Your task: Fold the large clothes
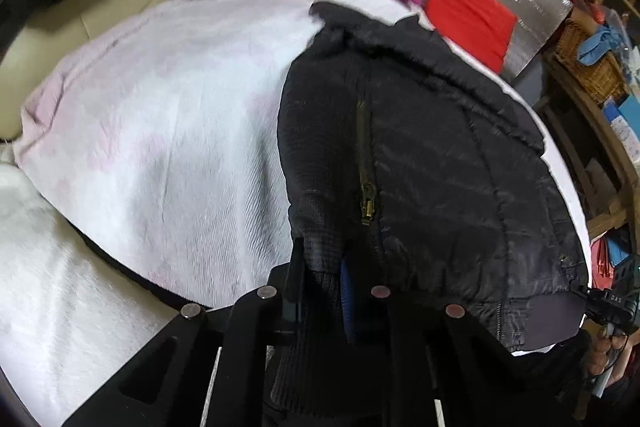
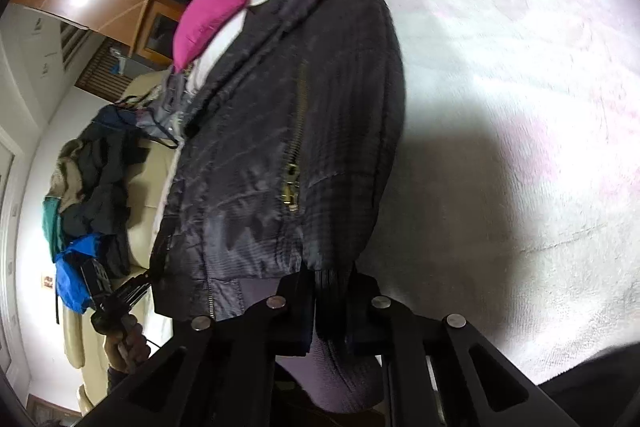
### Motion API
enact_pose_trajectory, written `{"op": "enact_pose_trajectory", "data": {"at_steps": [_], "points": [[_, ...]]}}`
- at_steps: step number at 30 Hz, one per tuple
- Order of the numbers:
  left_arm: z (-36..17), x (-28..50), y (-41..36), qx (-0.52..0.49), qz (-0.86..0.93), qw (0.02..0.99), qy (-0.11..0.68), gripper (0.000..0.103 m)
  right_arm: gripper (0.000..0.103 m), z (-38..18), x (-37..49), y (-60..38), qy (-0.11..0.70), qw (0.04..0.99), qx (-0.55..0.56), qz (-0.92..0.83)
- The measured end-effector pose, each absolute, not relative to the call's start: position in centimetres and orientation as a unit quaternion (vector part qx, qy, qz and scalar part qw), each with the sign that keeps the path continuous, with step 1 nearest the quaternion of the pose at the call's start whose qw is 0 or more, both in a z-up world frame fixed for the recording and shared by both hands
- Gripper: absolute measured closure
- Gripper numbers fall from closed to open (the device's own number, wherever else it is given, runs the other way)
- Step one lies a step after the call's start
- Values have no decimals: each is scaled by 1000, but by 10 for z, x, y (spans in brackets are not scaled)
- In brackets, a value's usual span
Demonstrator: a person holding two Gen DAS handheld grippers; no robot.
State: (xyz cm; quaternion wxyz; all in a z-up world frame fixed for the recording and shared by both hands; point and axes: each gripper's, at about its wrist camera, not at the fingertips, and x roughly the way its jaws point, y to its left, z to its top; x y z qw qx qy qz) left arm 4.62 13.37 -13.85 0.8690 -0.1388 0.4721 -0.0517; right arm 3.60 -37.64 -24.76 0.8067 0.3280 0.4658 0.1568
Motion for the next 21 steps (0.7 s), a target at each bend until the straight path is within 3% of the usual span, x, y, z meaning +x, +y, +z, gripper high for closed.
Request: {"op": "enact_pose_trajectory", "data": {"at_steps": [21], "points": [[-127,45,142,-146,-68,870,465,88,92,-239,11,-387,451,800,353,177]]}}
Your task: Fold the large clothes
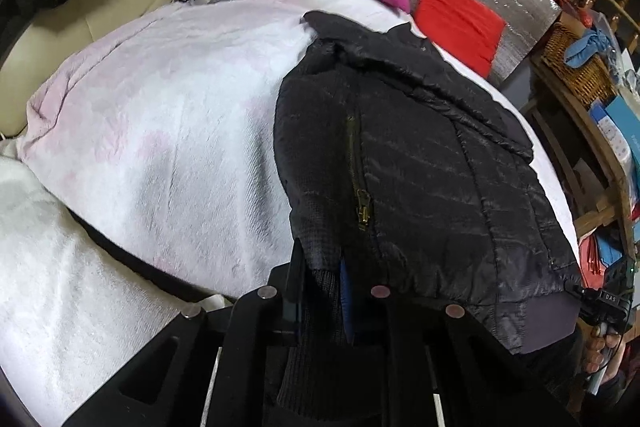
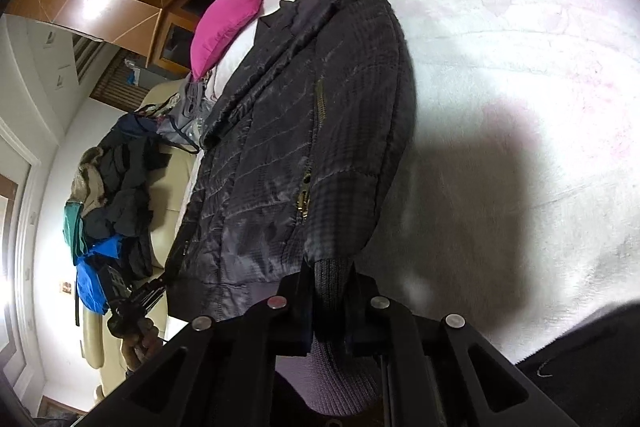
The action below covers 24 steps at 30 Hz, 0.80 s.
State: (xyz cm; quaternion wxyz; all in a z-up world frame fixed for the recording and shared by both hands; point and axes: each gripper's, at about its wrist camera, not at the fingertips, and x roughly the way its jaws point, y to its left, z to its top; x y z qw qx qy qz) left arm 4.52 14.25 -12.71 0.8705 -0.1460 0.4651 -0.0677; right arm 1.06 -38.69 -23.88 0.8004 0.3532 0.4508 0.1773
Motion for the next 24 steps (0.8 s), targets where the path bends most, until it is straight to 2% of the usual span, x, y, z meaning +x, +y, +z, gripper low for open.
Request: {"op": "enact_pose_trajectory", "data": {"at_steps": [24], "points": [[-114,44,134,-132,-51,876,461,88,92,-220,9,-387,426,801,371,199]]}}
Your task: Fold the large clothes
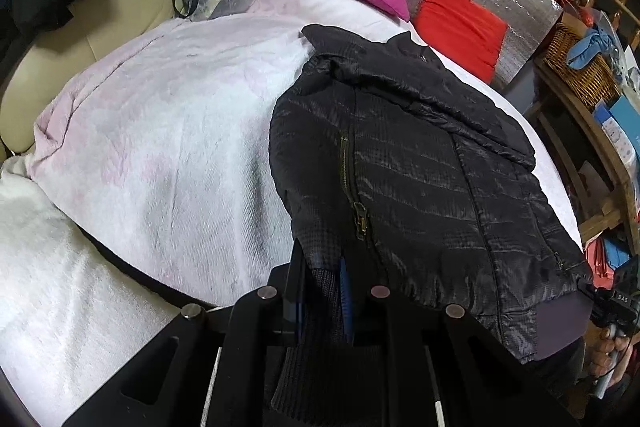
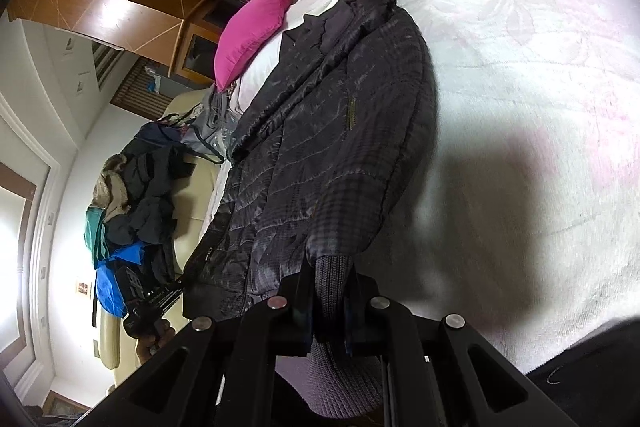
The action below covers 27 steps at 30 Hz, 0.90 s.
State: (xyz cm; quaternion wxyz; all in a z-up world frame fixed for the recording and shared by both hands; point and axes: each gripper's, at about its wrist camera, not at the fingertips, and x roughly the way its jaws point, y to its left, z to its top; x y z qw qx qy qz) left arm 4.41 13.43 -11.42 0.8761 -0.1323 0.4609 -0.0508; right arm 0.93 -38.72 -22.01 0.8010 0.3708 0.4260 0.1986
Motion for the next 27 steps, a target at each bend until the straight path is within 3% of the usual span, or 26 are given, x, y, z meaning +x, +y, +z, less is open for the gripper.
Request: {"op": "enact_pose_trajectory", "data": {"at_steps": [27], "points": [[-107,44,129,-114,-53,884,450,88,92,-220,7,-386,424,801,376,193]]}}
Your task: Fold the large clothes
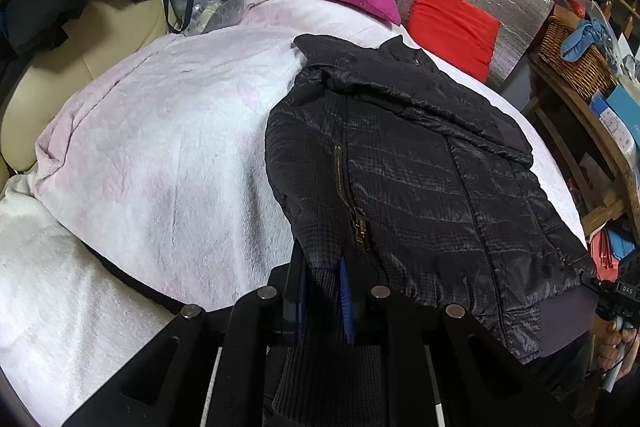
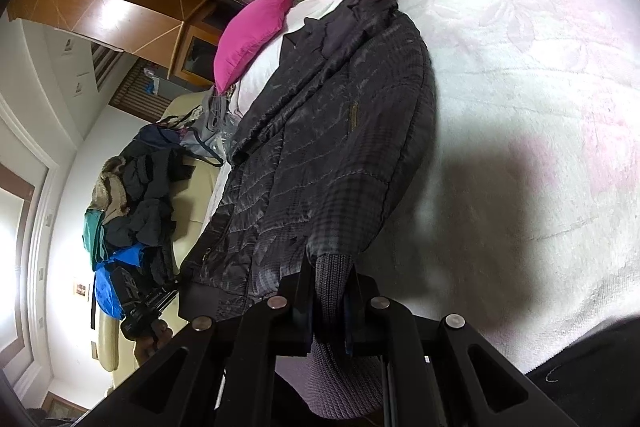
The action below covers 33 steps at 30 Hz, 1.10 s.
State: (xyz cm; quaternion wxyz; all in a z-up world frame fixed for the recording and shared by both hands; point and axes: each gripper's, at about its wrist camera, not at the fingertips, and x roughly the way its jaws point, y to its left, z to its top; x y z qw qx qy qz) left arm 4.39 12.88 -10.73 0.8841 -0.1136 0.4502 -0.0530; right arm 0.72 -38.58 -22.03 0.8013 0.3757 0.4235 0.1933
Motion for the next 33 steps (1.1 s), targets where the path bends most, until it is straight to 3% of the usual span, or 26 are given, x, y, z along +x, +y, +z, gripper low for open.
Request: {"op": "enact_pose_trajectory", "data": {"at_steps": [33], "points": [[-104,55,129,-121,-57,879,458,88,92,-224,10,-392,410,793,397,214]]}}
